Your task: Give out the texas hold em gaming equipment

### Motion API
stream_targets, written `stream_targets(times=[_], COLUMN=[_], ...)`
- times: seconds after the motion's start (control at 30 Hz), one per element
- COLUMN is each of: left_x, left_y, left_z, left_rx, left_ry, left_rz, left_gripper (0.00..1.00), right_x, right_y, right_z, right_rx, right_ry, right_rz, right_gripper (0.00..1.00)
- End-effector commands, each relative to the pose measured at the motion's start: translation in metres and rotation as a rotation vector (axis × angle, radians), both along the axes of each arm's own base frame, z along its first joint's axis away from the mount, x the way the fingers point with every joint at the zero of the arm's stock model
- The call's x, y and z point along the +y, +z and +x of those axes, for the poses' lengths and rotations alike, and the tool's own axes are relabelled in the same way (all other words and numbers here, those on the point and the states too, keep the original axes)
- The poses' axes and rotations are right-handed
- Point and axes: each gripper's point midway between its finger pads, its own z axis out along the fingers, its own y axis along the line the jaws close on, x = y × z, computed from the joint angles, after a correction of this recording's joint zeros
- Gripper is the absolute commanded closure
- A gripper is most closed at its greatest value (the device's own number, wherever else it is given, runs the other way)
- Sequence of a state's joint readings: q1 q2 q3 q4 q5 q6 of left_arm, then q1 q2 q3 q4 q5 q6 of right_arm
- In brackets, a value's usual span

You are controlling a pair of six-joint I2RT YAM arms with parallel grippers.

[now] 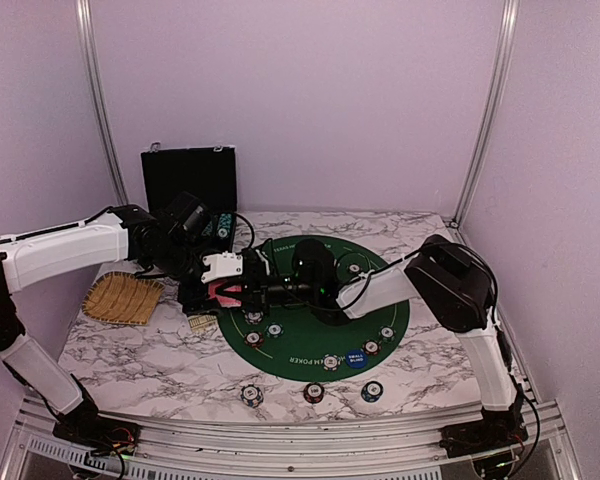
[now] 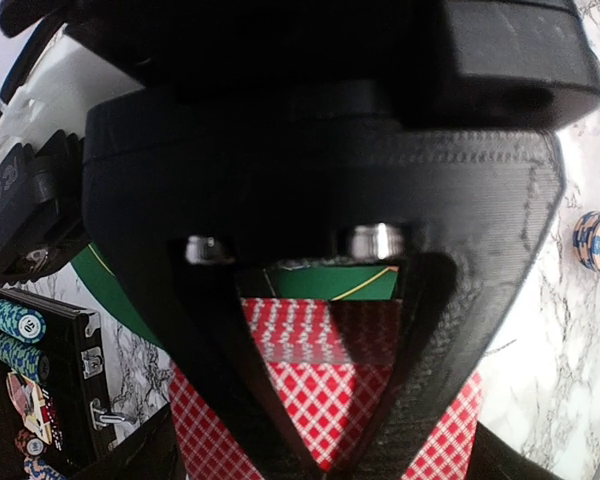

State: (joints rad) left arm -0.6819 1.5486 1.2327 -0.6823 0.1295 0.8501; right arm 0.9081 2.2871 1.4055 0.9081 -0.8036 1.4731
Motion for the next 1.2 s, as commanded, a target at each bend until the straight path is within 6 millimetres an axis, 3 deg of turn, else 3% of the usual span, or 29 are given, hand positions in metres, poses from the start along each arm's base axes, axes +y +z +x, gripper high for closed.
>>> stream_targets(times=[0.0, 0.2, 0.43, 0.5, 0.67, 0.73, 0.93, 1.17], left_x=[0.004, 0.001, 0.004, 0.004, 0.004, 0.004, 0.004, 0.003], left_y=[-0.006, 0.0, -0.001, -0.001, 0.001, 0.001, 0.001, -0.001], left_z=[-0.007, -0.007, -0.008, -0.009, -0.008, -0.009, -0.009, -0.008], left_rx=[0.013, 0.009, 0.006, 0.007, 0.004, 0.008, 0.012, 0.02], left_ry=[-0.028, -0.038, -0.04, -0.039, -0.038, -0.038, -0.035, -0.03], left_rz=[0.034, 0.015, 0.028, 0.028, 0.029, 0.028, 0.03, 0.031], left_gripper=[0.15, 0.24, 0.47, 0.48, 0.5, 0.5, 0.5, 0.5], right_x=[0.003, 0.004, 0.003, 0.004, 0.004, 0.005, 0.008, 0.015], right_y=[0.017, 0.009, 0.005, 0.003, -0.006, -0.006, -0.005, -0.001], right_z=[-0.006, -0.007, -0.005, -0.006, -0.005, -0.004, -0.002, -0.004], right_rx=[-0.039, -0.035, -0.033, -0.032, -0.034, -0.036, -0.038, -0.04], right_ry=[0.017, 0.019, 0.006, 0.009, 0.004, 0.002, 0.001, 0.021], right_rz=[0.065, 0.029, 0.009, 0.001, -0.038, -0.043, -0.043, -0.023], right_gripper=[0.96, 0.96, 0.92, 0.87, 0.59, 0.53, 0.45, 0.44])
